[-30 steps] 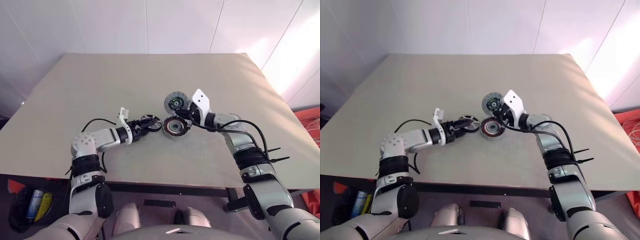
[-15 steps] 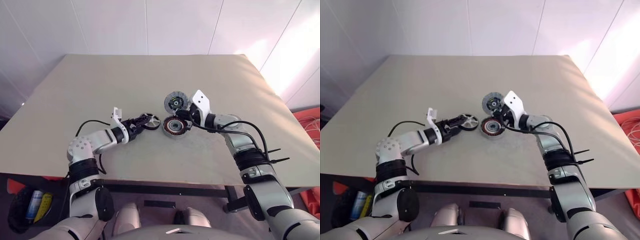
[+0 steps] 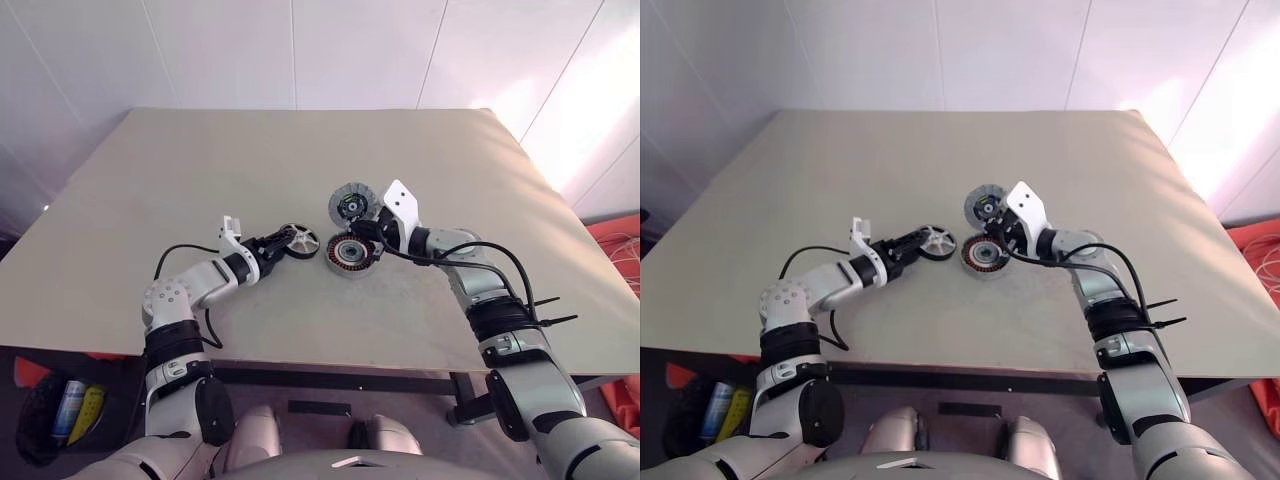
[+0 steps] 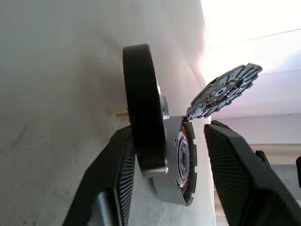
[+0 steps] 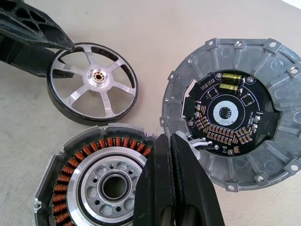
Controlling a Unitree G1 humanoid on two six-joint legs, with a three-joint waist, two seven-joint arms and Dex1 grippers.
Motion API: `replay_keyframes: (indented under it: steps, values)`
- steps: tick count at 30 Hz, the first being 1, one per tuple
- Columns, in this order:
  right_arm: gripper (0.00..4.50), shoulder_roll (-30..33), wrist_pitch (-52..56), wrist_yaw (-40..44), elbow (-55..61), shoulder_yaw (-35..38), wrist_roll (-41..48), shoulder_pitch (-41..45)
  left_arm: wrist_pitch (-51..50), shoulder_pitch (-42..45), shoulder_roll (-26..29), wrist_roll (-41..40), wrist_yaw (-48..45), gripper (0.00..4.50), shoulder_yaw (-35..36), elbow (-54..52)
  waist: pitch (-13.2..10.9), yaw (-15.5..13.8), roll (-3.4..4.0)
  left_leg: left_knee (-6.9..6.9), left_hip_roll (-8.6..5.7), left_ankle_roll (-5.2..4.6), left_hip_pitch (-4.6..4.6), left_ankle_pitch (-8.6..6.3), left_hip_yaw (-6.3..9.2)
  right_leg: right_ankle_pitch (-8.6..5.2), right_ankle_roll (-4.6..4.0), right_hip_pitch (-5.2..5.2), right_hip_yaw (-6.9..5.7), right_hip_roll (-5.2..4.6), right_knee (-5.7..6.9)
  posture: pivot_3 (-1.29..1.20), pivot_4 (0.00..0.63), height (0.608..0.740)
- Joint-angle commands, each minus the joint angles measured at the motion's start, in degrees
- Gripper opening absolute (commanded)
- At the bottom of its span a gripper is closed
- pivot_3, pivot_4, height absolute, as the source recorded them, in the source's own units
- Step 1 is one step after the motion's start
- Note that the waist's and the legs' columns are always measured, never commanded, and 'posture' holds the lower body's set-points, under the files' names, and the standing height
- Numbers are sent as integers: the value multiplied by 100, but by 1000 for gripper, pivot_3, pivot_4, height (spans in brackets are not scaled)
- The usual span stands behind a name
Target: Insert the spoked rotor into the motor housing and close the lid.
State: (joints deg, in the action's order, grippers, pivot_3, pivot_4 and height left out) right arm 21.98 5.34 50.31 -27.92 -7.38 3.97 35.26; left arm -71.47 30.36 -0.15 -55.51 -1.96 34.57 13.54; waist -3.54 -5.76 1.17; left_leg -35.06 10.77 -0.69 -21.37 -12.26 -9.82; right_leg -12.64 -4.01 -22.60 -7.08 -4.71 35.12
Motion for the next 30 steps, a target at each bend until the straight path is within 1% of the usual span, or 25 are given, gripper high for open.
replay_keyframes:
  steps: [1, 2, 11, 13, 16, 20, 24, 30]
  values:
    - [0, 3, -96, -6, 204, 67, 55, 164, -41, 15, 87, -241, -84, 1235, -28, -133, 0, 0, 0, 0, 0, 0, 0, 0, 0, 0, 0, 0, 0, 0, 0, 0, 0, 740]
    - [0, 5, -97, -6, 207, 69, 57, 158, -76, -8, 97, -278, -87, 930, -24, -170, 0, 1, 0, 0, 0, 0, -1, 0, 0, 0, 0, 0, 0, 0, 0, 0, 0, 740]
    - [0, 1, -157, -37, 124, 75, 37, 189, -47, -121, 168, -404, -119, 930, -94, -328, 0, 2, 0, 0, 0, 0, 0, 0, 0, 0, 0, 0, 0, 0, 0, 0, 0, 740]
    - [0, 23, -158, -35, 115, 92, 42, 199, -94, -142, 169, -557, -170, 930, -55, -425, 0, 2, 0, 0, 0, 1, 0, 0, 0, 0, 0, 0, 0, 0, 0, 0, 0, 740]
    - [0, 142, -152, -22, 115, 155, 48, 172, -267, -184, 206, -995, -296, 930, 39, -582, 0, 1, 0, 0, 0, 0, 0, 0, 0, 0, -1, 0, 0, 0, 0, 0, 0, 740]
    - [0, 335, -175, -35, 66, 215, 42, 115, -322, -291, 285, -1331, -346, 930, -2, -733, 0, -1, 0, 0, -1, 0, 0, -1, -1, 0, -1, 0, 0, 0, 0, 0, 0, 740]
    - [0, 437, -169, -55, 68, 252, 74, 113, -200, -337, 337, -1317, -201, 930, -84, -619, 0, 1, 0, 0, 0, 3, 3, 0, -1, 0, -1, 2, 0, 1, 2, 0, 0, 740]
    - [0, 405, -145, -99, 101, 251, 71, 123, 67, -344, 339, -1038, 89, 930, -165, -290, 0, 0, -1, -1, 0, 5, 8, -1, -1, 0, 1, 7, 0, 1, 1, 0, 0, 740]
